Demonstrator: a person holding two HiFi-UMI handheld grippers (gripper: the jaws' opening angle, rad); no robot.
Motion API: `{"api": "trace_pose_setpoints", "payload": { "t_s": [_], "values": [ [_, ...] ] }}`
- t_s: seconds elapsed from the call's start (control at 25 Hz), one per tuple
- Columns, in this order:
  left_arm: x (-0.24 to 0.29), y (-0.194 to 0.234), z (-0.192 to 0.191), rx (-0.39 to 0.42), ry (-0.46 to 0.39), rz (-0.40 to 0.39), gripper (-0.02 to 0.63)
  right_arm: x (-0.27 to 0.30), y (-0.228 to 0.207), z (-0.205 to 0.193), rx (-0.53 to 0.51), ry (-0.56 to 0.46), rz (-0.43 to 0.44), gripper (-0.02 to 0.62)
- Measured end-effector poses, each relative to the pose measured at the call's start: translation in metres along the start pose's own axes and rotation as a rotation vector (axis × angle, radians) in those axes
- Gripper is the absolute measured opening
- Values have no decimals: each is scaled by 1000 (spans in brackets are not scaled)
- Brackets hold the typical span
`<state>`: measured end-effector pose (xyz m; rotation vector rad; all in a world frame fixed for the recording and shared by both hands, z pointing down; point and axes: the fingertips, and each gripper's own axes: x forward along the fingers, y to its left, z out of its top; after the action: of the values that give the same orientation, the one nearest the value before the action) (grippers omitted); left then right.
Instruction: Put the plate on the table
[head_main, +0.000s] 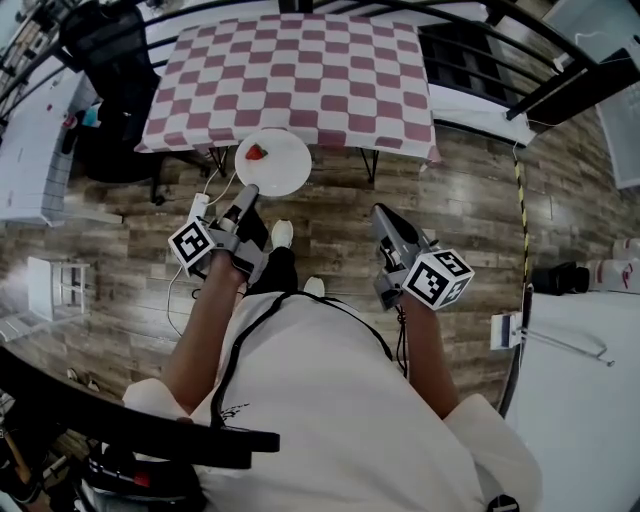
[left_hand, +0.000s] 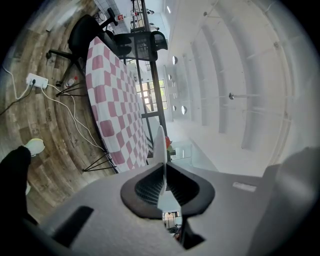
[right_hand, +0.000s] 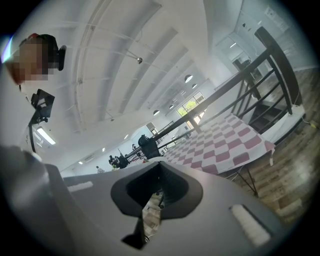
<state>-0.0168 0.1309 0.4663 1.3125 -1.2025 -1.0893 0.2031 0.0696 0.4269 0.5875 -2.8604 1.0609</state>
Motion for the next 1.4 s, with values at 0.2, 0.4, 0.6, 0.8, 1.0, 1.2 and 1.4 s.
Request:
{"api": "trace_pose_setpoints", "payload": {
  "t_s": [0.2,0.4,0.6,0.8,1.0,1.2,1.4],
  "values": [
    [18,-2,3,11,5,-1,25,0,-12,10,6,-8,-13,8],
    [41,0,13,-2,21,-8,25,16,-24,17,12,-10,-27,8],
    [69,10,30,-13,50,-8,25,42,-37,29,18,-24,-50,8],
    [111,18,56,-36,93,-17,23,78,-57,45,6,-20,-98,8],
    [162,21,90,-36,133,-28,25,119,-79,77,10,-45,-133,8],
    [216,16,123,-45,185,-46,25,166,-99,105,25,-58,-171,8],
    [264,18,159,-49,234,-49,23,219,-110,134,19,-60,-184,8]
  ]
}}
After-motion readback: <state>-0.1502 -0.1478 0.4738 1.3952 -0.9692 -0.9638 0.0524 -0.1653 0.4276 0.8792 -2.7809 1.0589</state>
